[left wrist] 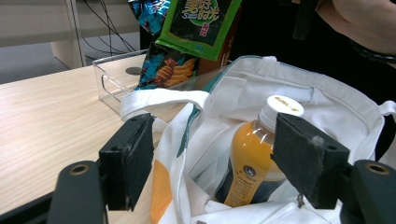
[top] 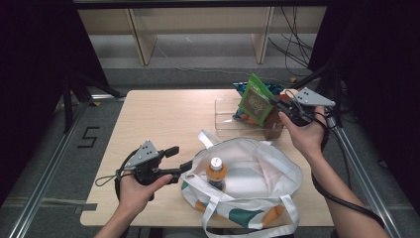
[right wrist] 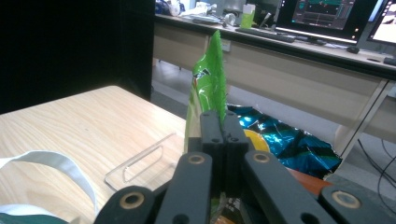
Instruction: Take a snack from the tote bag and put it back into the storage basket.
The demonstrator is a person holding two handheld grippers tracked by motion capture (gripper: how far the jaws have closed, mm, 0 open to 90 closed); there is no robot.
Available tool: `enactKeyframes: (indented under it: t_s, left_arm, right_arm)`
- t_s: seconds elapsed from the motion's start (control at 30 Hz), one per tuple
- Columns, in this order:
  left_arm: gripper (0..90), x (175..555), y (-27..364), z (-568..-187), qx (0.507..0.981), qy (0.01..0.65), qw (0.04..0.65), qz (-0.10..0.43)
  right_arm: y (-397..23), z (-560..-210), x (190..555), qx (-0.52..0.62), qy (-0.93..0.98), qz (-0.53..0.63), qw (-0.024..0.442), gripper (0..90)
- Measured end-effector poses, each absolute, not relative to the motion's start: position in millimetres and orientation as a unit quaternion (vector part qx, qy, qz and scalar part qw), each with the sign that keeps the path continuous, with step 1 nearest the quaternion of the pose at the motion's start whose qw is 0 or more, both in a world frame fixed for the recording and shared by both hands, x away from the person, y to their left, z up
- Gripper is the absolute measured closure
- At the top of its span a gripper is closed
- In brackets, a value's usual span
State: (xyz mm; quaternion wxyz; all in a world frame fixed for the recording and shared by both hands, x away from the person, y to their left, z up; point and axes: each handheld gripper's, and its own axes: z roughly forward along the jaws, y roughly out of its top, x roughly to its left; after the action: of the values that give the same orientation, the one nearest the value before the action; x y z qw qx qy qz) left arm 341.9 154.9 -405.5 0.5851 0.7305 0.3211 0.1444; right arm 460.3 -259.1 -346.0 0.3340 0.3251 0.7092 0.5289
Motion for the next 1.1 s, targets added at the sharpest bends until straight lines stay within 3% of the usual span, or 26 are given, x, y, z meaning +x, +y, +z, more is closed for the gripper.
enactKeyframes:
  t_s: [1.1]
  left_arm:
    - [28.7,342,155,-407,0.733,0.321,0.583,0.142]
  right_arm:
    - [-256,-364,472,0.327,0.719,0.502,0.352,90.0]
